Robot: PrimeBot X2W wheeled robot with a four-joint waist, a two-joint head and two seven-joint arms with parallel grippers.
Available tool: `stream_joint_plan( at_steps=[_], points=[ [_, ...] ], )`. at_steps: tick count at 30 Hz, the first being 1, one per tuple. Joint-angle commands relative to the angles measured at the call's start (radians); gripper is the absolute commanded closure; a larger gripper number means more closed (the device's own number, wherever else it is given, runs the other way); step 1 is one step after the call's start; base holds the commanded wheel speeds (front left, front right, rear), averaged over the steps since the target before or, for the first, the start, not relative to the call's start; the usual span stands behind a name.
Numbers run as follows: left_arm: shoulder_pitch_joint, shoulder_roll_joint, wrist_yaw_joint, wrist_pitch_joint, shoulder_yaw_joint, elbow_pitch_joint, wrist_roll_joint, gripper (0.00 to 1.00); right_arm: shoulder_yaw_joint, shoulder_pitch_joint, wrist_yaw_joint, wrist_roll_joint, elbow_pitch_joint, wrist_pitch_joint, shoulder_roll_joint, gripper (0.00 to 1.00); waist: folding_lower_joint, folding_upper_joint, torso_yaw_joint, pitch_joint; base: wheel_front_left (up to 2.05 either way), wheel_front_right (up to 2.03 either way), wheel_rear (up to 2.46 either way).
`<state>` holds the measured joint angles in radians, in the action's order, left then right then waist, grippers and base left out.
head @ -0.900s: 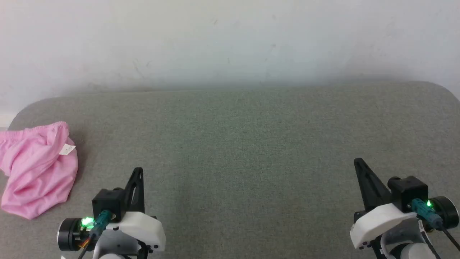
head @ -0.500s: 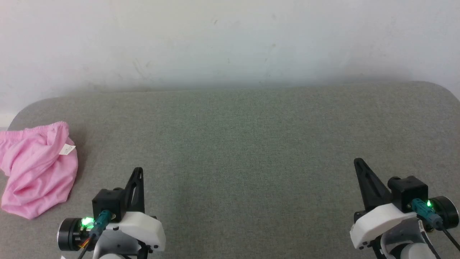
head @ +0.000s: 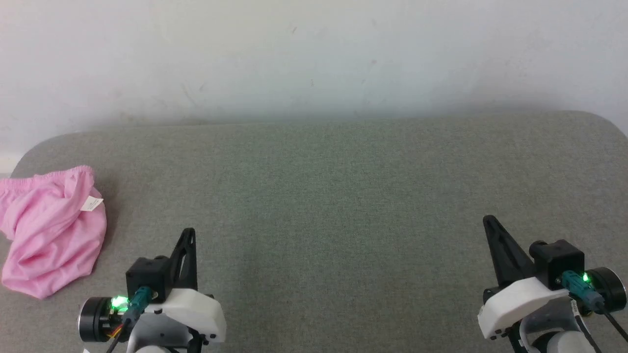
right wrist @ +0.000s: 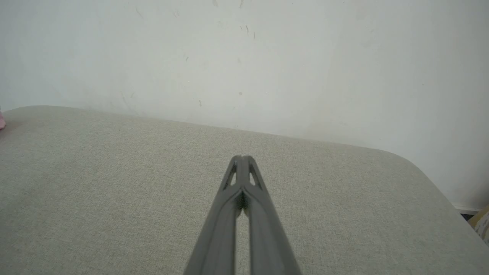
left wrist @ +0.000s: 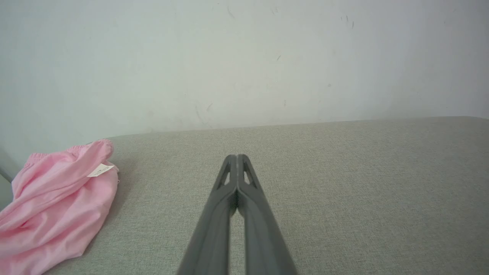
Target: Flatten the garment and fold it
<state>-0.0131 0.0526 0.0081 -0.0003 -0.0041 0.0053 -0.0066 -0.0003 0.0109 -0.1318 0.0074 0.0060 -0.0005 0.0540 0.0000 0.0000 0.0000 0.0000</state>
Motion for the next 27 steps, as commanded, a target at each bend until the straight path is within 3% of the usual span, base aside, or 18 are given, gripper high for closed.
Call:
stream_joint_plan(
  at_steps=[1, 19, 20, 27],
  points=[
    [0.013, -0.002, -0.008, 0.0, 0.004, -0.005, 0.007, 1.0, 0.0, -0.011, 0.001, -0.007, -0.006, 0.0, -0.004, 1.0, 0.0, 0.0, 0.0, 0.0, 0.0, 0.0, 0.0],
    [0.013, -0.002, -0.008, 0.0, 0.004, -0.005, 0.007, 1.0, 0.0, -0.011, 0.001, -0.007, -0.006, 0.0, -0.004, 1.0, 0.0, 0.0, 0.0, 0.0, 0.0, 0.0, 0.0],
    [0.013, -0.002, -0.008, 0.0, 0.004, -0.005, 0.007, 0.0, 0.0, -0.011, 0.001, -0.007, -0.006, 0.0, -0.004, 0.0, 0.0, 0.0, 0.0, 0.0, 0.0, 0.0, 0.0],
    [0.0, 0.0, 0.003, -0.007, -0.005, 0.006, -0.005, 0.0, -0.002, -0.001, 0.0, 0.005, 0.005, -0.007, 0.0, 0.0, 0.0, 0.0, 0.0, 0.0, 0.0, 0.0, 0.0]
  ],
)
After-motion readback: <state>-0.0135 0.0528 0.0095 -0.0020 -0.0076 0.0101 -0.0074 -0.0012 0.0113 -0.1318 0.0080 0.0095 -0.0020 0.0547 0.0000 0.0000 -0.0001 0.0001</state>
